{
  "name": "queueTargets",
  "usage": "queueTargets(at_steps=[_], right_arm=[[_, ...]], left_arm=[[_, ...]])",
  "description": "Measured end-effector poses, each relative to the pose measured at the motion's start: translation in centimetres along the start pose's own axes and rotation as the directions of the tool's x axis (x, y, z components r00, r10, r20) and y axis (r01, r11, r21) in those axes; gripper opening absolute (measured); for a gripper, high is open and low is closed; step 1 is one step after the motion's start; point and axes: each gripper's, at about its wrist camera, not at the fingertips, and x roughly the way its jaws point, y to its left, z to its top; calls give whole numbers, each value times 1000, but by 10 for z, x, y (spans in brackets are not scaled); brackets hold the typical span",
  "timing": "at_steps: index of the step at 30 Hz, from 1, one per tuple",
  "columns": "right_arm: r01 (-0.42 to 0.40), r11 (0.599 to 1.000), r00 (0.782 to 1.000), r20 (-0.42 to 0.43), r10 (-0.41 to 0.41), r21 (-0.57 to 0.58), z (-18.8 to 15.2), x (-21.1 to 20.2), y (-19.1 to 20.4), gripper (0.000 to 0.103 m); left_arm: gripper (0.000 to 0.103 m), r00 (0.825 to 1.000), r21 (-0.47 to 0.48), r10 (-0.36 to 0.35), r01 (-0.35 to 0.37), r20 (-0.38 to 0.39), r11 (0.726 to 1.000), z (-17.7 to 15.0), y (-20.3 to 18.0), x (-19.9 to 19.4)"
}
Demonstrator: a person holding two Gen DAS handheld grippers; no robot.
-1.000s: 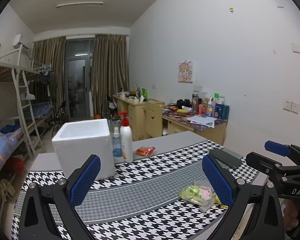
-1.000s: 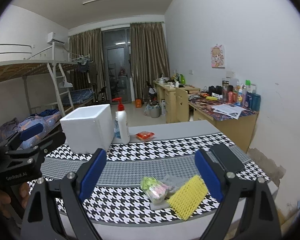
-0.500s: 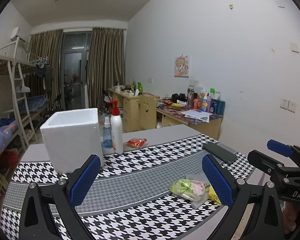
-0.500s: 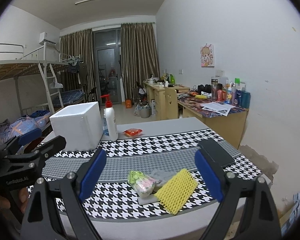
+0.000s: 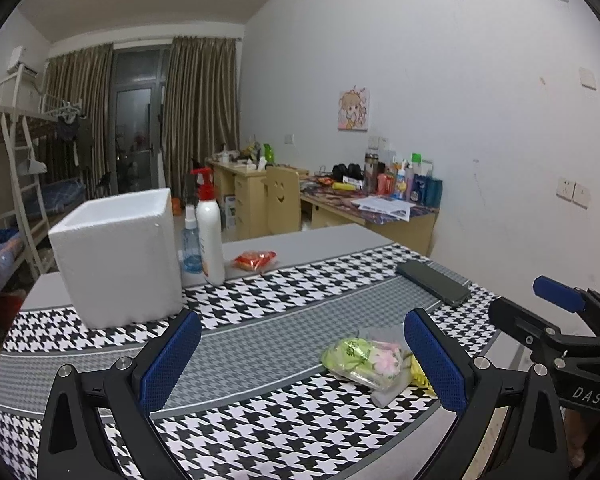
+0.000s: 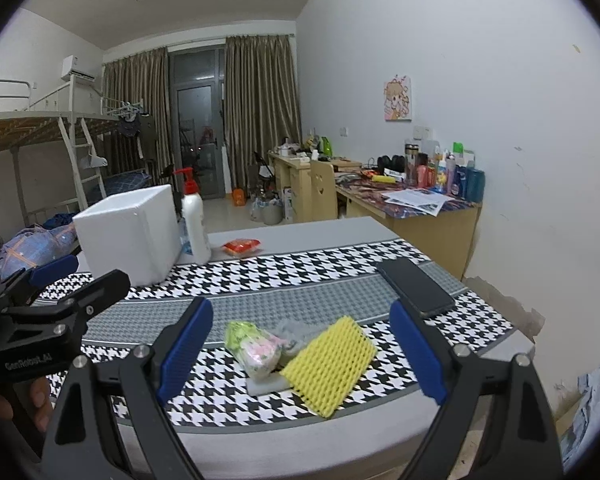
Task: Organize soft objects
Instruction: 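Move both grippers toward the green soap pack and yellow foam net, then close the right gripper on the yellow foam net and lift it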
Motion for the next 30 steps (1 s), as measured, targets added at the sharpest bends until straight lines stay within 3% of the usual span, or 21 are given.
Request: queueTargets(at_steps=[30], right_arm=[[17, 999, 993, -115, -12, 38, -20, 49, -34, 93]], left_arm=[[102, 983, -9, -6, 4, -181, 1000, -20, -18, 73]])
